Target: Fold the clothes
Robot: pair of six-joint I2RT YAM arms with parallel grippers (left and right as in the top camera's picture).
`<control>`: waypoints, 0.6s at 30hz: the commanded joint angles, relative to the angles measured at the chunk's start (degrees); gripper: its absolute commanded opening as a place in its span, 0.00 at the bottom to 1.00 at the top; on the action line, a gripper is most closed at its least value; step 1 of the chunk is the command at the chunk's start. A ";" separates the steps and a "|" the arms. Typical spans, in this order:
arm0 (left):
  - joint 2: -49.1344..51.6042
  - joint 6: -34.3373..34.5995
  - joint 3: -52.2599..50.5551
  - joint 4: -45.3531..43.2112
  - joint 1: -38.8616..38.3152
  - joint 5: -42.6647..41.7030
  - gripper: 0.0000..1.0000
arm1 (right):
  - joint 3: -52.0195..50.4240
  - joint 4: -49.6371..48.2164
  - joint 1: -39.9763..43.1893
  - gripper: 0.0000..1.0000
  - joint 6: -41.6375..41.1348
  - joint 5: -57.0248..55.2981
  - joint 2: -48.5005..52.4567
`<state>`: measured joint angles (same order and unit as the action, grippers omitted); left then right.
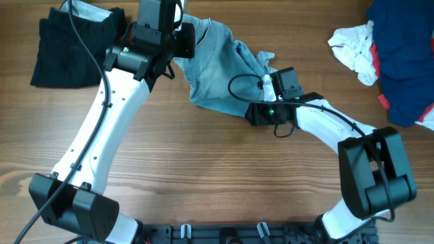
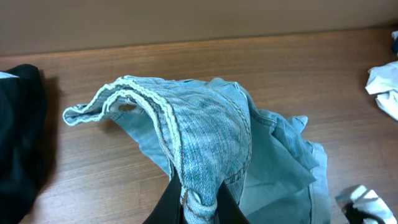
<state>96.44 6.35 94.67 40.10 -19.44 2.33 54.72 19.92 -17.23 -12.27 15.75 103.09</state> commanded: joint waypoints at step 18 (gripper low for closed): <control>-7.96 0.55 0.17 0.68 7.96 3.17 0.04 | 11.17 7.43 11.43 0.04 0.42 -0.31 -14.16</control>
<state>95.50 6.35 94.45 41.28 -14.76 4.32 58.19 25.10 -11.70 -13.69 15.40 98.37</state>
